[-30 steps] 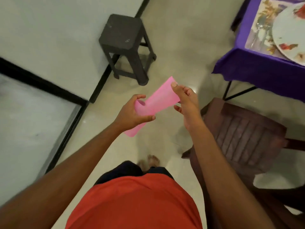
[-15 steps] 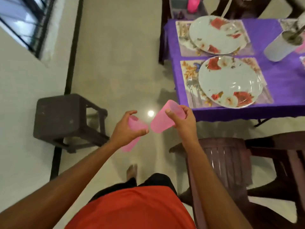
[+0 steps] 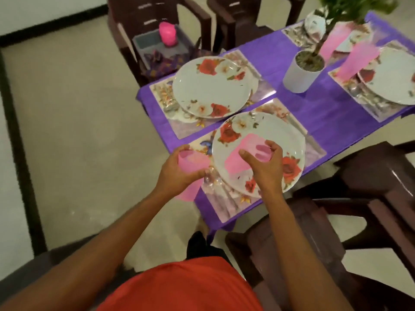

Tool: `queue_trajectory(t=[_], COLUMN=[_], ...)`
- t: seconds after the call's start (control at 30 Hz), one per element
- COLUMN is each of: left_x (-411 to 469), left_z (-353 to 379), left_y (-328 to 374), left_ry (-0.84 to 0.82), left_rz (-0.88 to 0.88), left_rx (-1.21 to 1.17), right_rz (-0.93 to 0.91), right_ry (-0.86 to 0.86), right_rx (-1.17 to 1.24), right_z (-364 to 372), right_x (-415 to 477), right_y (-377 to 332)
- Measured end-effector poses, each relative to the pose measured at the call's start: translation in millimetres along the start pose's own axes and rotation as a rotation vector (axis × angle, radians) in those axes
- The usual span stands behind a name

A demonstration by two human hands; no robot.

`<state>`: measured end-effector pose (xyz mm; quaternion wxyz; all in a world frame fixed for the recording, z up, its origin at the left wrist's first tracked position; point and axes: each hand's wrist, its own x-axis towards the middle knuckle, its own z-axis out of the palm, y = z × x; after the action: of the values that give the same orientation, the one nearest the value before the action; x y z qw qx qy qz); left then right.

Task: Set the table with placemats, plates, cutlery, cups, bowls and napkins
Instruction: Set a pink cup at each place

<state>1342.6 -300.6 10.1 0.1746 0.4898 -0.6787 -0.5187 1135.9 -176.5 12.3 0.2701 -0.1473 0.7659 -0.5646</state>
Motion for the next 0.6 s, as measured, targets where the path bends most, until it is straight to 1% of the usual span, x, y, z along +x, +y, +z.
queue_trajectory(t=[0.1,0.17,0.23,0.4,0.5,0.6], left_x=[56.8,80.9,111.6,191.6,237.3,280.0], left_z=[21.9,31.7,47.7,83.5,103.5,114.3], left_y=[31.6,51.3,70.4,106.3,118.1,131.3], left_ry=[-0.096,-0.107,-0.165,-0.328,-0.418,-0.468], left_rz=[0.053,0.075,0.101,0.187,0.197,0.206], left_rx=[0.017,-0.030,-0.068,-0.118,-0.173,-0.198], right_rz=[-0.008,-0.029,-0.040,-0.065,-0.038,-0.002], right_ry=[0.141,0.200,0.276,0.398,0.459,0.488], right_rx=[-0.011,-0.033,-0.058,-0.124,-0.135,-0.124], right_z=[-12.1,-17.2,-27.1,-35.5,-29.2,-16.7], right_x=[53.7,78.7,107.9,181.5,213.7,232.2], right_y=[-9.5,-13.5,-17.6,-23.4,-24.5,-30.5])
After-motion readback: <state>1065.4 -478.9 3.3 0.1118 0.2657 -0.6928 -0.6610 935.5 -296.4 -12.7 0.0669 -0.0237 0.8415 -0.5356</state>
